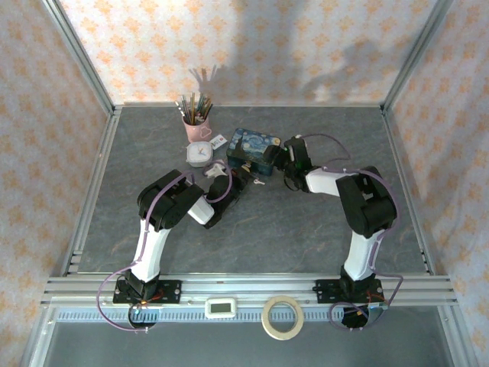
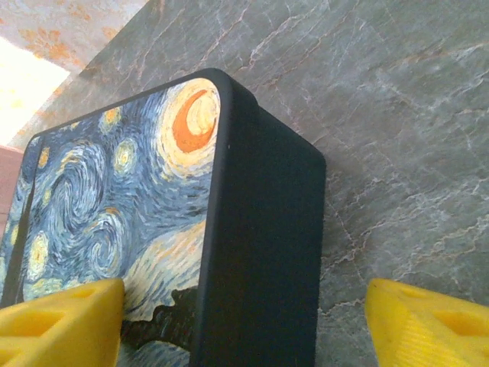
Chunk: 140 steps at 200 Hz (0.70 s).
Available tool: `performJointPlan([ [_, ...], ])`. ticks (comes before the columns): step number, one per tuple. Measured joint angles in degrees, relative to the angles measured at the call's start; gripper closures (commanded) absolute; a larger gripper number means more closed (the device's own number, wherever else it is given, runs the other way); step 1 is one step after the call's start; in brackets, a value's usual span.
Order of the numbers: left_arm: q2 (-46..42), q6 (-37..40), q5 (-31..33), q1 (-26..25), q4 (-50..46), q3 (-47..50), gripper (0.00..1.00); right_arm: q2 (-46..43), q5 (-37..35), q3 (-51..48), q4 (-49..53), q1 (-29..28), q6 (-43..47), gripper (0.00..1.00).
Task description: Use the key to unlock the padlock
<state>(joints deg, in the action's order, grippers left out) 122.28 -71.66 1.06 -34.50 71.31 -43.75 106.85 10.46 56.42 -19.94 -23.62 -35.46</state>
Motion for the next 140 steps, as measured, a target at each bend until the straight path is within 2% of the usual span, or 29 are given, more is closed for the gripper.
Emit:
performJointPlan([
  [52,-0.09,-1.4,3.06,0.02,1.36,1.57,1.0,-5.97,-5.25,-7.43,-0.9,0.07,-2.84,0.28],
  [89,-0.11,-1.57,3.32,0.0,1.88,1.25,1.0,-7.43,-7.04,-8.98,-1.01,0.09,-3.48,0.26],
  [106,-0.7,-0.87,3.3,0.0,1.73,1.42,1.0,-7.78,-7.39,-8.98,-0.46,0.09,-2.82,0.18],
  [125,-4.04,0.76,2.78,0.04,1.31,3.37,1.0,-9.18,-8.11,-9.14,1.36,0.15,-0.59,0.01],
  [140,-7.87,1.75,1.4,0.42,0.9,5.51,1.0,-11.39,-9.05,-9.25,3.21,0.2,1.49,0.0],
])
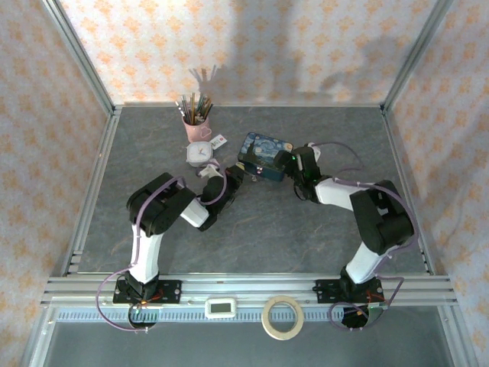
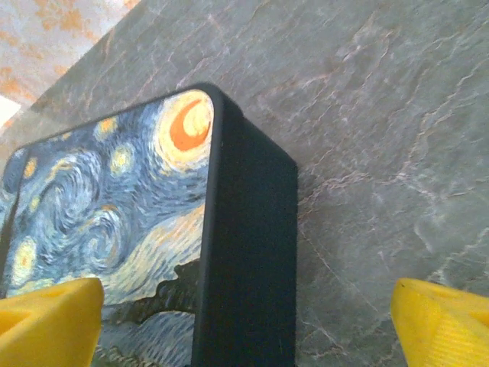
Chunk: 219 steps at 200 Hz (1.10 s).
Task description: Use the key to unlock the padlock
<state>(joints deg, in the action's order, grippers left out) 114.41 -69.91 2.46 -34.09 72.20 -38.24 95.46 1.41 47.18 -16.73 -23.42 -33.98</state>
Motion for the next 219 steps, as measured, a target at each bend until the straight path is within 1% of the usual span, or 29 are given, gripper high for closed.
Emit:
performJointPlan([
  [22,-5.2,1.46,-4.35,1.62,-1.68,2.25,1.0,-3.87,-1.86,0.37,2.51,0.0,3.32,0.0],
  [36,-7.91,2.86,-7.69,2.71,-4.96,2.47,1.0,-5.79,-3.56,1.07,4.0,0.0,5.35,0.0],
  [59,-13.27,6.32,-12.22,3.28,-14.21,2.91,1.0,-8.26,-7.39,1.57,6.1,0.0,7.52,0.0],
  [81,-19.23,10.23,-15.13,3.17,-24.65,4.04,1.0,-10.08,-11.32,1.36,7.26,0.04,8.61,0.0],
  [108,-25.46,14.43,-17.2,2.95,-36.7,5.64,1.0,-12.07,-14.93,-0.55,7.37,0.5,8.76,0.0],
  [131,-28.46,17.05,-18.01,2.27,-45.03,6.82,1.0,-12.35,-16.7,-1.79,7.41,1.11,8.74,0.0],
  [161,-29.03,19.06,-18.21,0.94,-52.28,8.17,1.0,-12.28,-17.77,-1.99,7.8,1.36,8.57,0.0],
  [171,-29.07,19.26,-18.08,0.9,-52.7,8.44,1.0,-12.26,-17.92,-1.99,7.82,1.36,8.52,0.0],
  [191,-28.96,19.52,-17.7,0.79,-52.74,8.26,0.94,-12.26,-18.29,-1.99,7.8,1.36,8.52,0.0],
  [219,-27.34,19.87,-16.76,0.7,-52.72,7.17,0.76,-12.26,-19.78,-2.36,7.8,1.36,8.55,0.0],
])
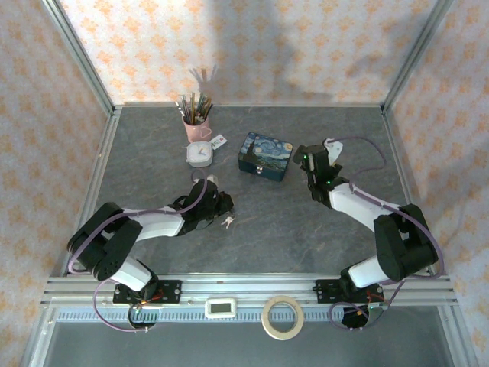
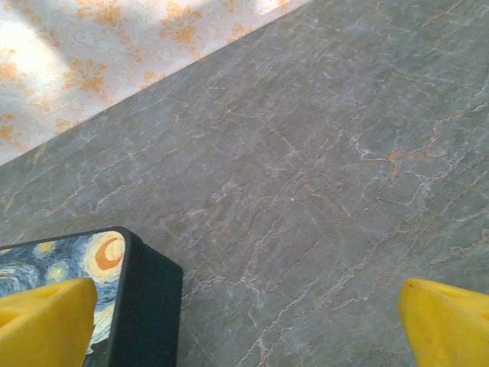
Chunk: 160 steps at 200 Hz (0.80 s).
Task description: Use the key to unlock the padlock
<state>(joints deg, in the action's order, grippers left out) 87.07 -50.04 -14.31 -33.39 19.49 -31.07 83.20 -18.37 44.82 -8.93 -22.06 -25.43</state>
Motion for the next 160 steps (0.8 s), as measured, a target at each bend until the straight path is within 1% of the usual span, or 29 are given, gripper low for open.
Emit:
performJointPlan([
  [20,1.29,0.31,0.48,-0.02,-0.42,-0.28,0.64,0.0,-1.51,-0.76,0.02,0.07,0.31,0.0],
  [43,1.36,0.42,1.57,-0.02,-1.22,-0.44,0.55,0.0,-3.28,-1.66,-0.02,0.92,1.7,0.0],
  [49,1.31,0.46,1.97,0.0,-1.49,-0.63,0.54,0.0,-3.58,-1.88,-0.07,1.36,2.05,0.0],
  [58,0.87,0.7,2.91,0.0,-2.19,-0.9,0.51,0.0,-4.2,-2.32,-0.33,2.45,2.86,0.0],
  [76,-1.27,0.68,4.74,0.35,-2.91,-1.11,0.5,-0.02,-4.63,-3.61,-1.09,5.11,4.2,0.0],
  [95,-4.81,1.57,7.23,2.08,-3.28,-1.14,0.39,-0.02,-4.87,-5.42,-2.49,8.59,5.57,0.0],
  [117,-9.03,4.24,12.48,5.88,-4.57,-1.92,0.26,-0.02,-4.37,-6.91,-4.26,12.66,7.15,0.0],
  [124,-10.36,5.73,14.91,7.32,-5.03,-2.43,0.2,-0.02,-4.57,-7.52,-5.66,13.66,8.07,0.0],
  [131,-11.56,7.3,17.57,8.66,-5.2,-2.84,0.16,-0.02,-4.83,-8.35,-7.39,14.36,9.11,0.0],
  [144,-13.46,9.77,22.14,10.84,-5.11,-3.26,0.12,-0.02,-5.11,-9.97,-10.12,14.97,10.84,0.0],
  [160,-14.91,14.32,27.98,13.05,-4.5,-3.28,0.11,-0.02,-5.07,-12.33,-14.12,15.41,12.94,0.0],
])
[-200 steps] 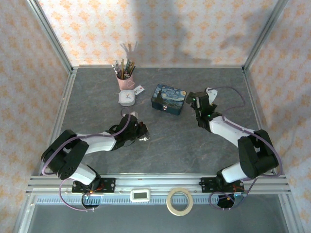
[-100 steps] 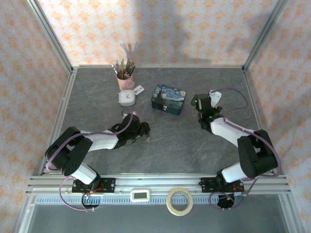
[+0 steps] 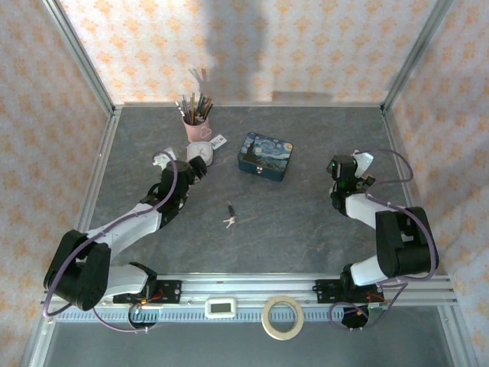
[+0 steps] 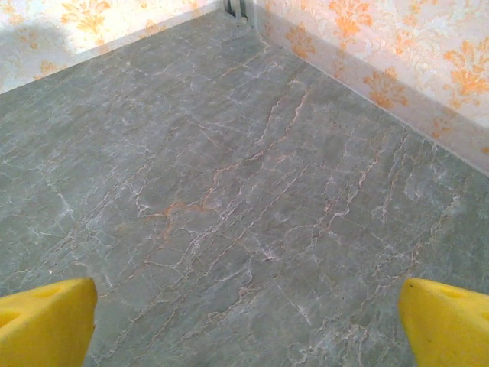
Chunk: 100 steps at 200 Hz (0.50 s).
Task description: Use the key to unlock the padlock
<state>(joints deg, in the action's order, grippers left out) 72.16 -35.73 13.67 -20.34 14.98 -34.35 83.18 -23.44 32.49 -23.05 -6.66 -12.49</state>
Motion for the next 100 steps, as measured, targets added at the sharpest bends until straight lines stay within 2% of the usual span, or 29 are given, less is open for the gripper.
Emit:
performJointPlan([
  [52,4.39,13.7,20.09,3.39,5.79,0.46,0.03,1.29,1.07,-8.26,-17.09,0.63,5.4,0.0],
  [72,7.34,17.88,23.87,4.42,8.66,0.46,0.03,3.06,2.56,-9.35,-23.76,1.49,7.26,0.03],
  [77,7.93,18.93,24.5,4.72,9.73,0.48,0.03,3.32,3.32,-9.46,-24.5,1.7,7.65,0.0],
  [100,10.12,23.37,25.86,6.03,16.28,1.01,0.02,3.5,7.69,-12.24,-30.93,2.38,9.73,0.0],
])
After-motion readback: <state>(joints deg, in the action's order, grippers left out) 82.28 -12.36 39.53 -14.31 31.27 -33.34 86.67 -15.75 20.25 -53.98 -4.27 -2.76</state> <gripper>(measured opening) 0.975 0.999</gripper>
